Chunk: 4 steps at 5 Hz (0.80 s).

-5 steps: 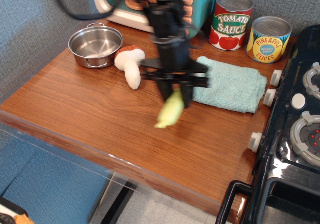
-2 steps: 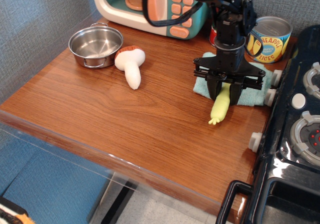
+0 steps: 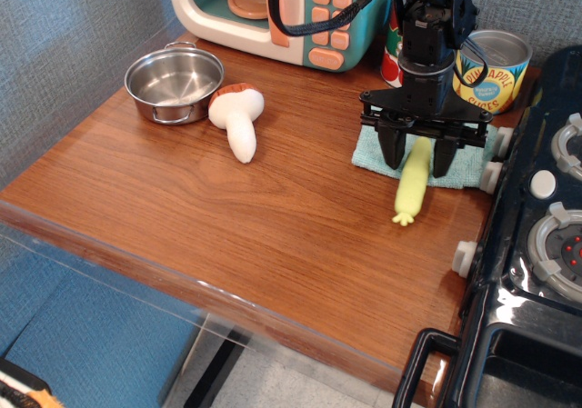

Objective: Pick up the spoon and put it on the napkin.

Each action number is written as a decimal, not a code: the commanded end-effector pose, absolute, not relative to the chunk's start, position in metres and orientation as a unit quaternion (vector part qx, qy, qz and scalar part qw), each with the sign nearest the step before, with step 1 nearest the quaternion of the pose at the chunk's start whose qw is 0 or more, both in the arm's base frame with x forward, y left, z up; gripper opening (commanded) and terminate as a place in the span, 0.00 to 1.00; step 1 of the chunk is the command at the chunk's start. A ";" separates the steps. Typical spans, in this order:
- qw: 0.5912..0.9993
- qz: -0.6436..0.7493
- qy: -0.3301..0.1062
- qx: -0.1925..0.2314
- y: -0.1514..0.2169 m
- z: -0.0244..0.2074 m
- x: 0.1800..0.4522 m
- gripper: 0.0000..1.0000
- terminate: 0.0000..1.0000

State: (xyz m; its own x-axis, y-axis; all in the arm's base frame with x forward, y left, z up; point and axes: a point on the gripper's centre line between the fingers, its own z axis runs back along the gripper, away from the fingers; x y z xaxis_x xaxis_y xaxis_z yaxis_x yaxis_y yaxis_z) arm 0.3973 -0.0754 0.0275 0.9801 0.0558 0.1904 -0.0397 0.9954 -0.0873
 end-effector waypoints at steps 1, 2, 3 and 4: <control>0.991 0.016 -0.122 -0.045 -0.068 0.069 0.398 1.00 0.00; 0.990 0.020 -0.127 -0.059 -0.066 0.082 0.392 1.00 0.00; 0.992 0.013 -0.117 -0.055 -0.063 0.084 0.388 1.00 0.00; 0.992 0.029 -0.125 -0.003 -0.059 0.087 0.385 1.00 0.00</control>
